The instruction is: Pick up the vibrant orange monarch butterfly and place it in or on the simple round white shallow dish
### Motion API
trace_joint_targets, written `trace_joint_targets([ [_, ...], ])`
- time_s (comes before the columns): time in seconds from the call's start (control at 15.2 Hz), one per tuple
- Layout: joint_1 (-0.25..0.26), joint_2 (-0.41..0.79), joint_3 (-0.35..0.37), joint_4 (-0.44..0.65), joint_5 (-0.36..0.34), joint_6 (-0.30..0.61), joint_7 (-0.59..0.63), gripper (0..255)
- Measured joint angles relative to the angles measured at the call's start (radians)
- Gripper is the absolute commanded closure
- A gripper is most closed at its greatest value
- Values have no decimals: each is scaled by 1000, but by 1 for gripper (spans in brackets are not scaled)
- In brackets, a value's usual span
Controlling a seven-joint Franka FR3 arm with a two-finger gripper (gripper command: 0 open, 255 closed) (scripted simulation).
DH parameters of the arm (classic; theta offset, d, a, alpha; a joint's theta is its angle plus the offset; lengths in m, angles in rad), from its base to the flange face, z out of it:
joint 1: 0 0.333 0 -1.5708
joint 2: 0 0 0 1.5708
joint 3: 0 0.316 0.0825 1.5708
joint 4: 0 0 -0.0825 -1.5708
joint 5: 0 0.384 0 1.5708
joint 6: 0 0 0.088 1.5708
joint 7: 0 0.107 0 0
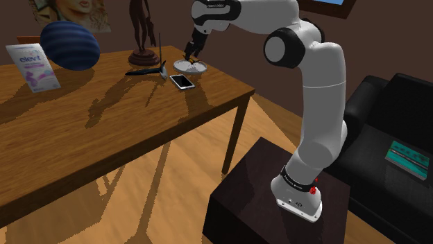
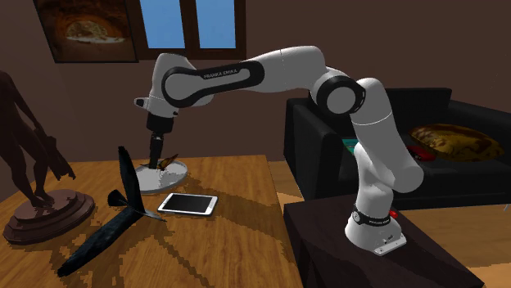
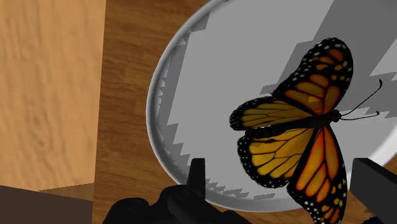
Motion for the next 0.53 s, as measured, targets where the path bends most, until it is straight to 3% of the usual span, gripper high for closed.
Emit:
trace_joint_targets([
  [0.26,1,-10,-1,-1,-2,-9,2,0],
  [0.53,-6,-46,-8,33,-12,-77,8,0],
])
